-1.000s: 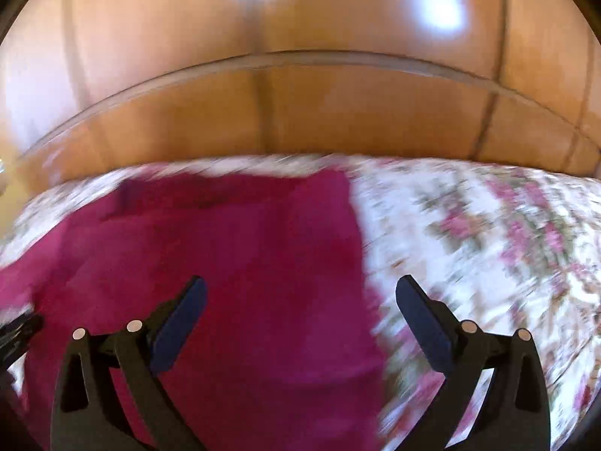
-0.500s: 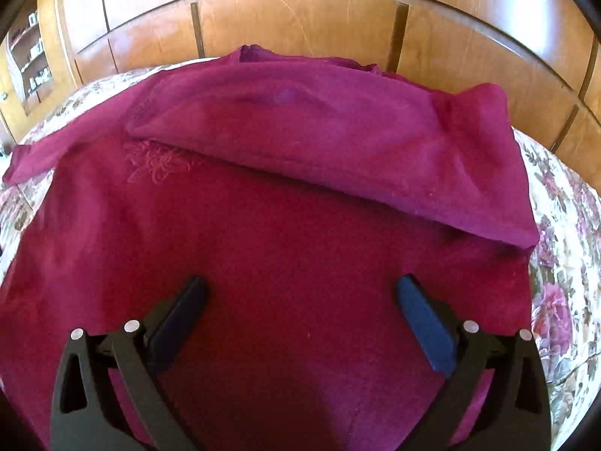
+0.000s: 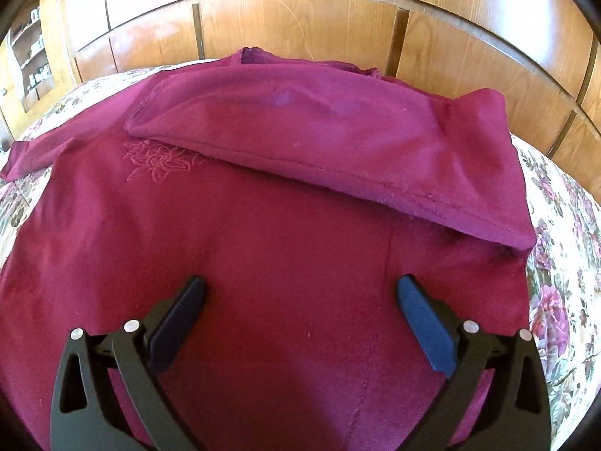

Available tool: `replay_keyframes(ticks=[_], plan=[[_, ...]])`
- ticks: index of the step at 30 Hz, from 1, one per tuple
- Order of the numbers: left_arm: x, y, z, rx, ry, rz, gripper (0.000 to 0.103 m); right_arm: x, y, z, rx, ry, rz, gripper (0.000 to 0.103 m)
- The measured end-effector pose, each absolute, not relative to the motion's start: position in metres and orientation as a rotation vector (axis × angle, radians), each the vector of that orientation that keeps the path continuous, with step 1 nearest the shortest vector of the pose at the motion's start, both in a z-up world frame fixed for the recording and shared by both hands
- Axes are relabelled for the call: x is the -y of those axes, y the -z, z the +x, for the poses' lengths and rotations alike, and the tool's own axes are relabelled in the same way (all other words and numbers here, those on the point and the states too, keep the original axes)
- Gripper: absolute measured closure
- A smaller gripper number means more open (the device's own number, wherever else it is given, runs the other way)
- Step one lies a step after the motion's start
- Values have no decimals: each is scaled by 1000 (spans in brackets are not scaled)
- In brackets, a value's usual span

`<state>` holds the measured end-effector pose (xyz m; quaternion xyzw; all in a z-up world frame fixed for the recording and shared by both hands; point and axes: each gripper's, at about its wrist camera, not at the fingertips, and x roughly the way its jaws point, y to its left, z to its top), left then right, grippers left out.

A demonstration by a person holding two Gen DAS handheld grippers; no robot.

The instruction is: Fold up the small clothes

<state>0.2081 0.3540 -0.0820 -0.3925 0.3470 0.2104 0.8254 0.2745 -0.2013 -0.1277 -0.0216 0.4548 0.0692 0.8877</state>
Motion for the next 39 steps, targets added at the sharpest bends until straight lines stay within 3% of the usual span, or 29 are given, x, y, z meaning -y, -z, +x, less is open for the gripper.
replay_keyframes(ticks=[2, 9, 12, 13, 14, 15, 16, 21, 29, 37, 38, 39], plan=[[-372, 86, 228, -746, -482, -847, 47, 202, 128, 275, -944, -143, -46, 2], [-413, 86, 283, -768, -567, -797, 52, 202, 128, 275, -939, -137, -50, 2], [-420, 87, 300, -809, -608, -724, 61, 201, 128, 275, -937, -133, -53, 2], [-417, 85, 306, -829, -611, -695, 64, 201, 128, 275, -937, -133, -54, 2], [-413, 81, 311, -828, -600, -669, 75, 201, 128, 275, -937, -132, -55, 2], [-410, 79, 314, -827, -577, -657, 94, 201, 128, 275, -937, -131, -55, 2], [-402, 71, 316, -817, -556, -627, 96, 201, 128, 275, -937, -131, -55, 2], [-351, 26, 306, -698, -405, -560, 96, 200, 128, 275, -936, -129, -57, 2], [-189, -29, 294, -582, -13, -404, 96, 201, 128, 275, -934, -133, -51, 2], [-36, 19, 306, -737, 269, -317, 96, 204, 127, 276, -935, -143, -36, 2], [-25, 28, 307, -765, 272, -296, 95, 204, 127, 276, -936, -144, -35, 2], [-18, 36, 307, -793, 280, -281, 87, 205, 127, 276, -937, -145, -32, 2]])
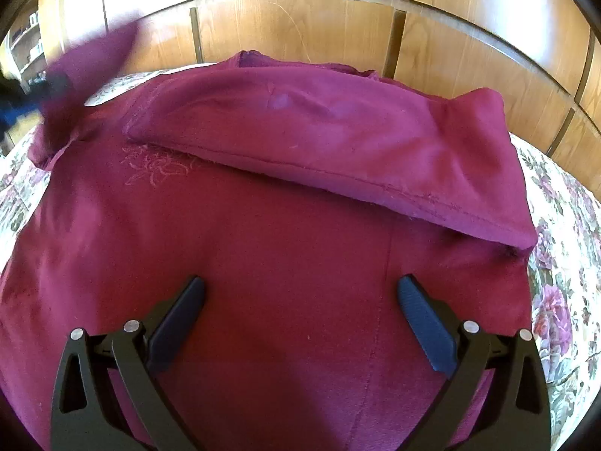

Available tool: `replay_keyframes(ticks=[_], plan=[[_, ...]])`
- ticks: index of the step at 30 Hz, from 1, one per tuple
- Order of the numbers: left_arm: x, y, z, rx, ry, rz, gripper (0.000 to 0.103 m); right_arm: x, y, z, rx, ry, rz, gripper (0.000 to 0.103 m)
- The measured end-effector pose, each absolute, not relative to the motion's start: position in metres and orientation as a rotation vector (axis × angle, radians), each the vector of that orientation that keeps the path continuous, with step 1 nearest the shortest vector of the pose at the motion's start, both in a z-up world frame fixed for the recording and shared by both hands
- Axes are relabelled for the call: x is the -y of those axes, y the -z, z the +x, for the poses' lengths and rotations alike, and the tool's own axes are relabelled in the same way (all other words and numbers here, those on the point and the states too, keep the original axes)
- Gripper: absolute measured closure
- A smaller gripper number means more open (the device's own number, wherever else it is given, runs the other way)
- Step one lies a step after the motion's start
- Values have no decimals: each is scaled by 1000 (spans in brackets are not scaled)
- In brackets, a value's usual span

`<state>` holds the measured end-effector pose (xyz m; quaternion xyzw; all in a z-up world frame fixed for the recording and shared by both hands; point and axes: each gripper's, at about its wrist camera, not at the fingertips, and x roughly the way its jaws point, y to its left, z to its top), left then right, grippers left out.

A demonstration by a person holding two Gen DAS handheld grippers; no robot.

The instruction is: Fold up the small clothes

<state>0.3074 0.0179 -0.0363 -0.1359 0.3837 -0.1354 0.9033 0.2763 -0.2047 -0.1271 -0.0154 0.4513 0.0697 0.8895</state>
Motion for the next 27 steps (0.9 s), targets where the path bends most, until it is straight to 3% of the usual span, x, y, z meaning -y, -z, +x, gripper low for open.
replay_keyframes(ticks=[1, 4, 7, 10, 16, 19, 21, 27], plan=[[-12, 46, 308, -825, 297, -279, 78, 205, 127, 276, -939, -147, -28, 2], [-15, 58, 296, -847, 286, -288, 66, 209, 124, 277, -949, -161, -4, 2], [-31, 66, 273, -859, 258, -313, 65, 218, 111, 278, -936, -180, 83, 5], [-53, 77, 253, -877, 217, -321, 65, 218, 92, 282, -924, -276, 258, 19], [-74, 93, 226, -876, 165, -335, 65, 154, 92, 323, -1001, -411, 289, 24], [-72, 96, 224, -871, 163, -328, 65, 120, 106, 347, -1050, -345, 199, 47], [-71, 98, 223, -870, 164, -316, 65, 106, 98, 352, -1032, -331, 127, 94], [-73, 99, 222, -865, 178, -329, 65, 145, 1, 330, -789, -363, 157, 95]])
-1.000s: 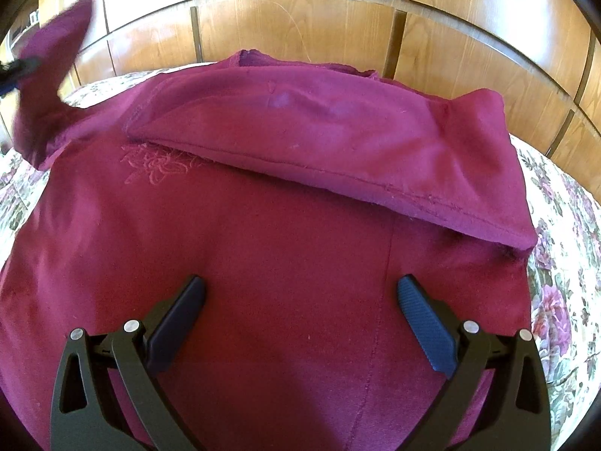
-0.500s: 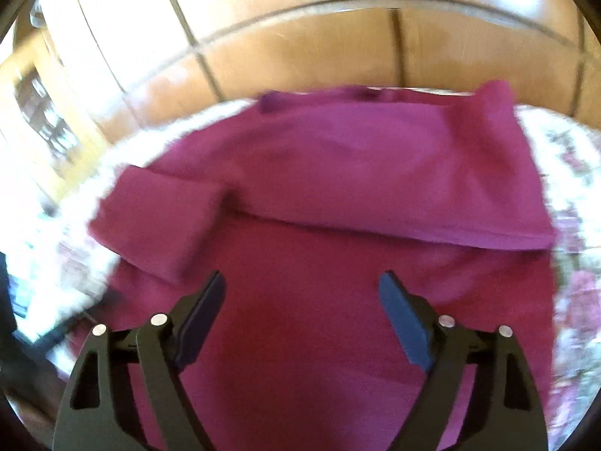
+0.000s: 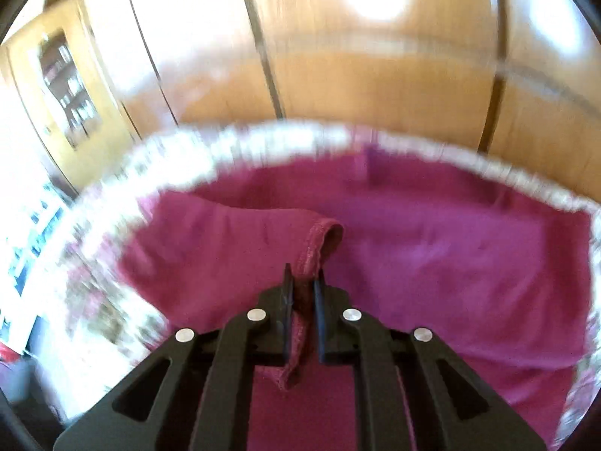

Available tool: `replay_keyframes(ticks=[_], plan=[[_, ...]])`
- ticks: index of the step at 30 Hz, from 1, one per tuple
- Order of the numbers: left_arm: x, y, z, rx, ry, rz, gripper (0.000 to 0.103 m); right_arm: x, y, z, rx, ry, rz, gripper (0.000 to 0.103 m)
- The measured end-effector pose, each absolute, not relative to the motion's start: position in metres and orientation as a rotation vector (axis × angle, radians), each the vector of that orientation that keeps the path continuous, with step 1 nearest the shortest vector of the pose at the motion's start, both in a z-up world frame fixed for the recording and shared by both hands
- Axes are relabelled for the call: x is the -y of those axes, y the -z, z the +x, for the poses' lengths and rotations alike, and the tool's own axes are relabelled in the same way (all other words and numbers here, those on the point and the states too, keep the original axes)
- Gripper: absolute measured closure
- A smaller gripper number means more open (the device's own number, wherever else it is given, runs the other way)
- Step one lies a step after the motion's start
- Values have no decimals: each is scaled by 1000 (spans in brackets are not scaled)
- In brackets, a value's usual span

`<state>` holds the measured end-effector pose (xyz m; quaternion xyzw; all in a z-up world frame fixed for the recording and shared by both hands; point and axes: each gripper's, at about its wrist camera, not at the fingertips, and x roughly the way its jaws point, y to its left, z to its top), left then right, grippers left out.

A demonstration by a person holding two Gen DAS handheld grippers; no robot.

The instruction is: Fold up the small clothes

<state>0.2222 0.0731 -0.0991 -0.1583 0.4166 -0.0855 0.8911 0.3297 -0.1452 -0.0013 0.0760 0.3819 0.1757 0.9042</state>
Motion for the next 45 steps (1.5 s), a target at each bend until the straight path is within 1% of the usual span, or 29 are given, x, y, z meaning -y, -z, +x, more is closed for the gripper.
replay_keyframes(ticks=[3, 6, 8, 11, 16, 17, 19, 20, 21, 22, 25, 29, 31, 33, 35, 37, 38, 39, 42, 45], plan=[[-73, 100, 221, -863, 173, -331, 65, 187, -33, 323, -712, -332, 200, 95], [-74, 99, 221, -865, 170, -341, 65, 231, -40, 323, -692, -243, 202, 94], [-74, 99, 222, -870, 168, -346, 65, 257, -29, 327, -718, -170, 206, 94], [-74, 98, 223, -879, 161, -337, 65, 298, 7, 338, -805, -27, 221, 94], [-73, 94, 225, -905, 133, -323, 65, 333, 61, 334, -932, 83, 207, 94], [-73, 91, 226, -912, 125, -328, 65, 337, 67, 332, -943, 93, 198, 92], [-73, 83, 228, -906, 116, -324, 65, 340, 69, 324, -940, 90, 205, 75], [-71, 75, 230, -887, 113, -310, 65, 340, 66, 321, -924, 75, 221, 55], [-70, 69, 232, -870, 116, -299, 65, 341, 59, 316, -891, 78, 227, 48], [-67, 61, 235, -848, 124, -288, 65, 340, 51, 312, -861, 91, 218, 43], [-56, 41, 251, -782, 148, -248, 65, 327, 26, 310, -789, 65, 224, 42], [-40, 25, 288, -724, 170, -219, 65, 299, 15, 317, -772, -45, 208, 34], [-31, 24, 313, -720, 185, -202, 65, 290, 24, 326, -787, -52, 185, 33], [-22, 35, 340, -758, 177, -169, 65, 288, 42, 345, -828, -56, 208, 33], [-22, 54, 359, -819, 146, -153, 65, 293, 63, 360, -872, -36, 217, 32], [-24, 83, 376, -914, 107, -132, 65, 300, 93, 373, -915, 8, 207, 32], [-26, 93, 378, -927, 106, -125, 65, 301, 103, 373, -907, -3, 202, 30], [-26, 96, 374, -899, 117, -108, 65, 299, 107, 369, -864, -15, 178, 25], [-19, 86, 366, -883, 103, -64, 65, 290, 108, 369, -859, -23, 130, 15], [-14, 59, 366, -813, 153, -89, 65, 286, 110, 369, -859, -24, 107, 11]])
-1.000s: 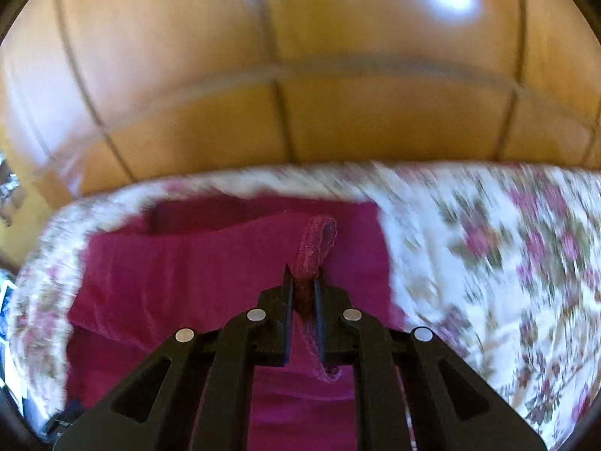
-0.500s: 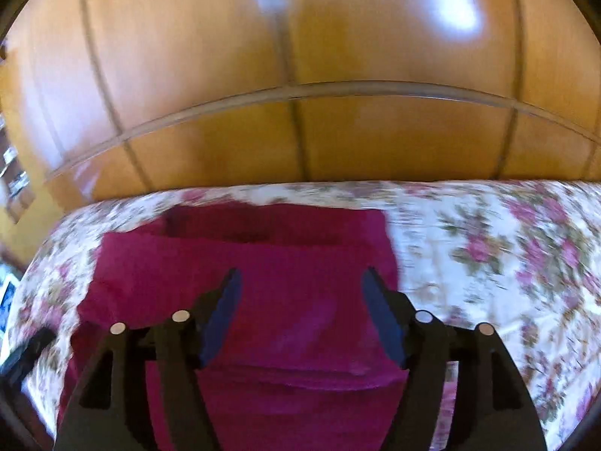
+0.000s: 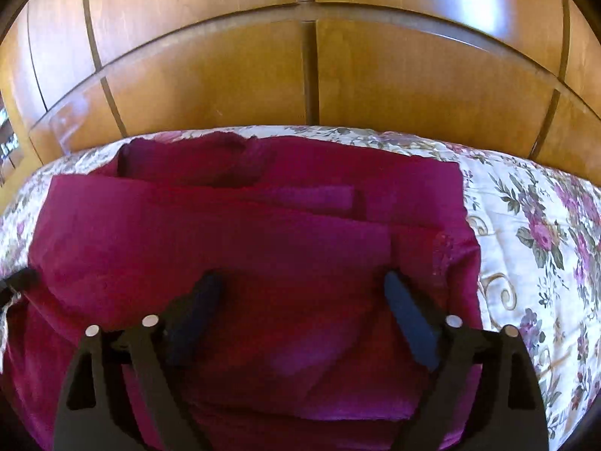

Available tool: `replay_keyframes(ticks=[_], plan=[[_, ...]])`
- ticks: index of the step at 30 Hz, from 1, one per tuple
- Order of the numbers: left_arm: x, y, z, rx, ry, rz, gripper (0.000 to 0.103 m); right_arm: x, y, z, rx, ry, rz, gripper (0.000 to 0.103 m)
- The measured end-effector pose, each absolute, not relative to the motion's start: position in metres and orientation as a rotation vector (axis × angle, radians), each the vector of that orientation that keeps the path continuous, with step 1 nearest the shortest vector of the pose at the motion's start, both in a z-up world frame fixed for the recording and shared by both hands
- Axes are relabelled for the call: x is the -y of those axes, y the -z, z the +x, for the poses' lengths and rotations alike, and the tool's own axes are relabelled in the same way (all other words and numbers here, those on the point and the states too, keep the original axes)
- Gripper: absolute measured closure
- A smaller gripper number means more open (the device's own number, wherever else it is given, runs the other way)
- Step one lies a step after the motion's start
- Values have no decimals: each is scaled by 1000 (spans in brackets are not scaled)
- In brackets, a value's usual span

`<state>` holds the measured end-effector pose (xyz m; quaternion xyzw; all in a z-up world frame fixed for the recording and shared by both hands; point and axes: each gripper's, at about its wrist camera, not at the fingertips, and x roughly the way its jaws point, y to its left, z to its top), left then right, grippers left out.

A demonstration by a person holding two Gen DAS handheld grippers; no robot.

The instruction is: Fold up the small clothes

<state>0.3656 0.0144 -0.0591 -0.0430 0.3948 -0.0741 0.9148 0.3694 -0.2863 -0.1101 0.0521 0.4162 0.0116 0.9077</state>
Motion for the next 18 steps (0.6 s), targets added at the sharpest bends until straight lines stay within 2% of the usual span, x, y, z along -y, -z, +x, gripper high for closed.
replay_keyframes(ticks=[1, 3, 4, 9, 12, 18], plan=[[-11, 50, 370, -785, 157, -76, 65, 285, 110, 368, -858, -27, 108, 10], [-3, 39, 389, -752, 140, -47, 56, 285, 111, 369, -855, -31, 110, 9], [-1, 39, 398, -752, 131, -42, 56, 284, 111, 370, -855, -32, 108, 9], [-8, 93, 445, -871, 48, -17, 55, 282, 113, 370, -850, -36, 98, 5], [-7, 96, 438, -816, 40, -1, 55, 281, 114, 371, -850, -39, 91, 3], [-11, 63, 400, -787, 32, -51, 55, 282, 115, 373, -849, -44, 100, 2]])
